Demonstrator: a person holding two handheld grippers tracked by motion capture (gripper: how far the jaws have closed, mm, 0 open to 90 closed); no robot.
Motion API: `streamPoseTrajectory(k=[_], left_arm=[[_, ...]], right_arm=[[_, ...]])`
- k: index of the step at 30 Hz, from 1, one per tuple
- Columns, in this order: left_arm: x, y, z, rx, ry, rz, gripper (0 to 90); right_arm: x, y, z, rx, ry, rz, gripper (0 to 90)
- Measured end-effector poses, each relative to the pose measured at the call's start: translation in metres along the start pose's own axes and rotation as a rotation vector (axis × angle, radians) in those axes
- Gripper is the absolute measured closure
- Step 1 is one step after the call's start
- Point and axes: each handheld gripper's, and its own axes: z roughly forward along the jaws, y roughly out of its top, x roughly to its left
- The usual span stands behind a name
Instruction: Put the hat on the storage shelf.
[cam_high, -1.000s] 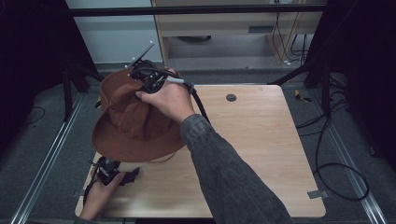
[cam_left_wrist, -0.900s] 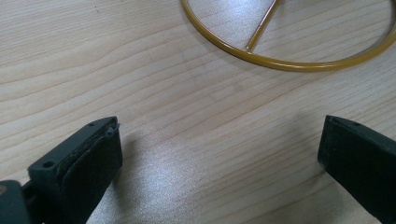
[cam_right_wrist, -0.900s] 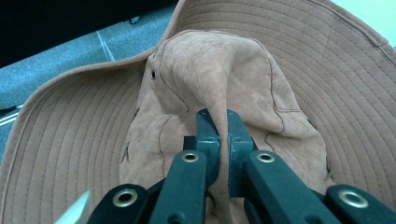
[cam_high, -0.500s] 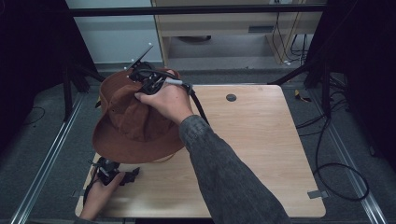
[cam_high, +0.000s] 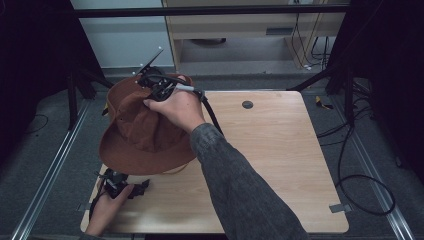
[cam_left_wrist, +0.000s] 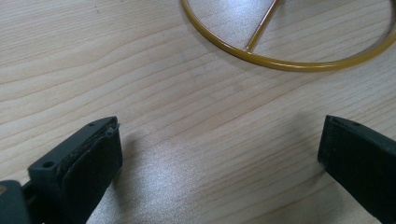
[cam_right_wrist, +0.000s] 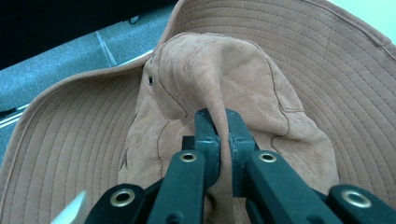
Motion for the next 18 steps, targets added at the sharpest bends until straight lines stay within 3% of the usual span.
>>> streamPoseTrajectory(k=[10, 18], left_arm=[[0.0, 0.0, 0.0, 0.0, 0.0, 0.0, 0.0], [0.0, 0.0, 0.0, -0.001, 0.002, 0.0, 0.0]], right_arm=[[-0.006, -0.005, 0.003, 0.002, 0.002, 0.015, 83.5], [-0.008, -0.011, 0.003, -0.006, -0.002, 0.019, 71.6]])
